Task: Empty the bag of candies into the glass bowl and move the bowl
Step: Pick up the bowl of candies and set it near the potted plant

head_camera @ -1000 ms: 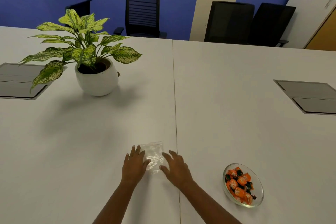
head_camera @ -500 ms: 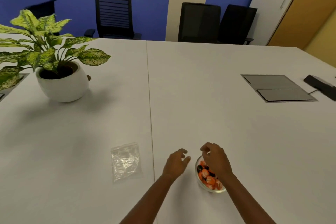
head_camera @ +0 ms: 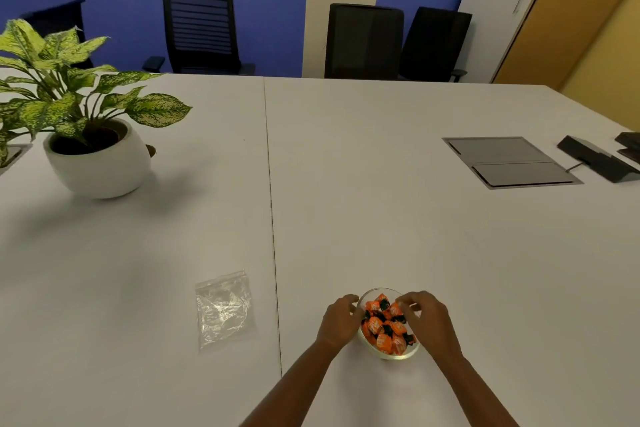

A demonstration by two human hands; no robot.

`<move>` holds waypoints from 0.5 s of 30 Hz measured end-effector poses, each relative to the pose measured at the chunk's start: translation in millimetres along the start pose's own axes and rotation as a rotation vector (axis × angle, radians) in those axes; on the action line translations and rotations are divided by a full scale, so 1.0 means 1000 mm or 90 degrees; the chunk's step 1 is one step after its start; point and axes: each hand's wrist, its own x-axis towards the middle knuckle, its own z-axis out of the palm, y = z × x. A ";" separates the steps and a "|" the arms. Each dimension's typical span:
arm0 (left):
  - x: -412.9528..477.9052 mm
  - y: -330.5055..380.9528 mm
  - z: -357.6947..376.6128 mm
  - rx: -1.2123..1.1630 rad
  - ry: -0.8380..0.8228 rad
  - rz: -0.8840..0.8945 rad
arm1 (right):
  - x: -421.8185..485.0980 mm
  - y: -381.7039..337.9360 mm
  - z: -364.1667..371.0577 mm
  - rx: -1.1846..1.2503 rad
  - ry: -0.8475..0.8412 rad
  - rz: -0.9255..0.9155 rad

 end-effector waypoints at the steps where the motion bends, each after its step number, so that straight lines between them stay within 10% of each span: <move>1: 0.000 -0.002 0.003 -0.011 0.015 0.000 | 0.000 0.004 0.001 0.053 0.050 0.013; 15: 0.003 -0.015 0.046 -0.521 0.103 -0.099 | -0.020 0.037 0.056 0.645 0.129 0.319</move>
